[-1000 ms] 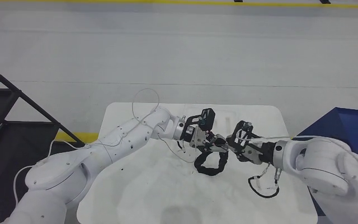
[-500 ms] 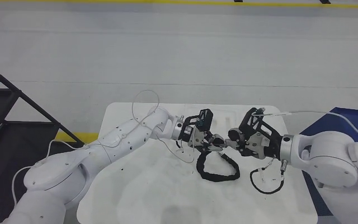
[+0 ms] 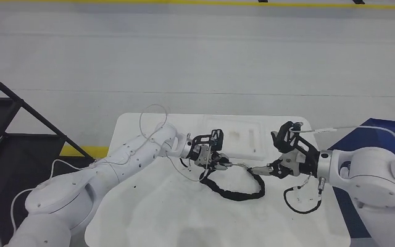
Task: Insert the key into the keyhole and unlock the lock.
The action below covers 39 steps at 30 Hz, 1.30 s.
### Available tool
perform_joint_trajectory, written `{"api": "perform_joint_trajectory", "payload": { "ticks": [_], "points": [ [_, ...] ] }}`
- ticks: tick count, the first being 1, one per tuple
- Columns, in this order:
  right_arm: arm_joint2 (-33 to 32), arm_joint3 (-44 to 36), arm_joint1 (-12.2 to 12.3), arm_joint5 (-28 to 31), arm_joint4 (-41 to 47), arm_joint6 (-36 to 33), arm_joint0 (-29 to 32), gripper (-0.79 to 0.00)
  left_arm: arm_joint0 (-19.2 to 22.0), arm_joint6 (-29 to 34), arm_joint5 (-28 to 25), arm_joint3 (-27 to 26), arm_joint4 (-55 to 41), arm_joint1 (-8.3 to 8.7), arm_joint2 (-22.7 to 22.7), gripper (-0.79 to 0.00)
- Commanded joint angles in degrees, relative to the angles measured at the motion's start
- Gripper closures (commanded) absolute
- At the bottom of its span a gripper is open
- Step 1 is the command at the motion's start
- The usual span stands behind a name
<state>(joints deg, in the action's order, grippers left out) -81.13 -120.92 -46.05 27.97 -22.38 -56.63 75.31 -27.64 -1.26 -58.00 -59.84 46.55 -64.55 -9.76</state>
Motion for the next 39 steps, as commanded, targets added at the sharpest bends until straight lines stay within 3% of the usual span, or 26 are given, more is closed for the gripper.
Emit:
{"api": "perform_joint_trajectory", "payload": {
  "ticks": [1,9,10,11,12,19,23,30,35,39],
  "points": [
    [0.1,0.4,0.0,0.6,-0.2,0.5,0.2,-0.785,-0.4,2.3,0.2,1.0,-0.4,-0.05,-0.1,0.000],
    [1.7,2.7,-0.1,2.3,-0.9,2.3,0.0,-0.785,-2.5,11.3,2.1,3.1,-1.6,-1.49,-0.2,0.000],
    [2.1,3.2,-0.1,2.6,-1.0,2.5,-0.1,-0.785,-2.7,11.5,2.2,3.3,-1.6,-1.71,-0.3,-0.185],
    [2.5,3.7,-0.1,2.9,-1.1,2.6,-0.3,-0.785,-2.9,11.8,2.2,3.6,-1.5,-1.93,-0.4,-0.542],
    [3.0,4.2,-0.2,3.3,-1.2,2.8,-0.6,-0.785,-3.1,11.9,1.9,3.8,-1.5,-2.15,-0.5,-0.785],
    [6.3,8.8,-0.6,6.3,-1.9,4.2,-3.4,-0.785,-3.2,10.0,0.0,4.8,-0.1,-3.06,-2.1,-0.785],
    [8.1,11.5,-0.9,9.6,-2.2,5.9,-5.4,-0.785,-2.3,6.2,0.0,2.7,1.7,-2.14,-3.3,-0.785],
    [11.6,18.2,-1.6,19.2,0.8,10.4,-10.0,-0.785,1.2,-2.6,0.0,-2.8,7.0,3.00,-7.2,-0.785],
    [14.2,23.8,-2.1,23.6,2.0,8.9,-15.8,-0.785,3.7,-8.1,0.0,-6.0,10.0,7.39,-9.8,-0.785],
    [15.8,28.6,-2.5,26.8,3.6,9.3,-20.7,-0.785,5.8,-12.2,0.0,-7.2,10.0,9.74,-11.0,-0.785]
  ]
}}
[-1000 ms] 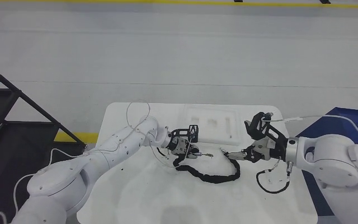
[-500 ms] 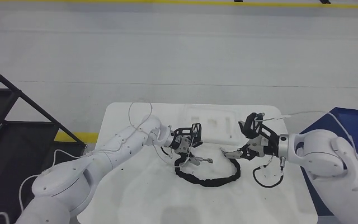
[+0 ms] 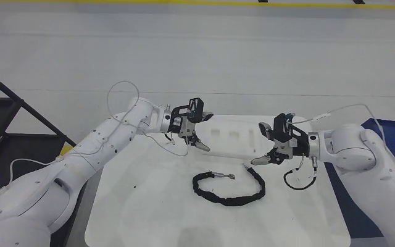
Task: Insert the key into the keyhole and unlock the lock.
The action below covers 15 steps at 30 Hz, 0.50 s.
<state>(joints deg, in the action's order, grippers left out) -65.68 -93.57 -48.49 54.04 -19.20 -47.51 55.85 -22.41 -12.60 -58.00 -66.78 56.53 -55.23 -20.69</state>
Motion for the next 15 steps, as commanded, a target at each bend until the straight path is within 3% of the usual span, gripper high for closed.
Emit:
{"api": "perform_joint_trajectory", "payload": {
  "ticks": [1,7,15],
  "points": [
    [0.7,2.7,-0.2,1.4,0.8,0.2,-2.5,-0.785,1.1,-1.7,0.0,-0.5,-0.2,0.74,0.0,-0.785],
    [4.2,9.2,-1.0,4.0,3.3,1.2,-10.7,-0.785,5.6,-4.6,0.0,0.6,-2.2,0.79,2.0,-0.785],
    [10.6,15.1,-1.7,4.0,6.8,1.2,-19.9,-0.785,11.1,-5.7,0.0,4.9,-5.9,-1.86,6.9,-0.785]
  ]
}}
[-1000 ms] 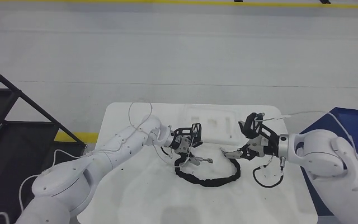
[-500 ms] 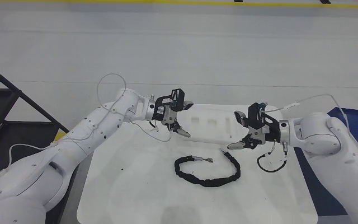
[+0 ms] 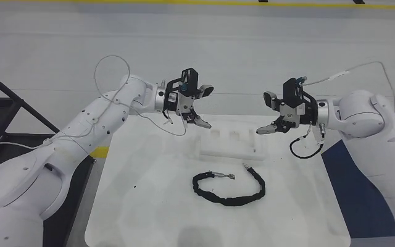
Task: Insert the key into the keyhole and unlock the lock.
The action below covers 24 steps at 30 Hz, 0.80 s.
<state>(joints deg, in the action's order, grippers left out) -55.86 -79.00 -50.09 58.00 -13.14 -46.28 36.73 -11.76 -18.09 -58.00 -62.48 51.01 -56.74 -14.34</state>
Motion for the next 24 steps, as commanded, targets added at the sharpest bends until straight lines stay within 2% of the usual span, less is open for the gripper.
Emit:
{"api": "perform_joint_trajectory", "payload": {
  "ticks": [1,6,24],
  "points": [
    [1.6,1.2,-0.1,0.0,1.3,0.0,-1.7,-0.785,0.9,-0.6,0.0,1.0,-0.7,-0.73,1.1,-0.785],
    [4.0,2.3,0.0,0.0,2.6,0.0,-4.6,-0.785,2.4,-2.9,0.0,2.6,-0.2,-1.88,2.7,-0.785],
    [4.0,2.3,0.0,0.0,2.6,0.0,-4.6,-0.784,2.4,-2.9,0.0,2.6,-0.2,-1.87,2.7,-0.785]
  ]
}}
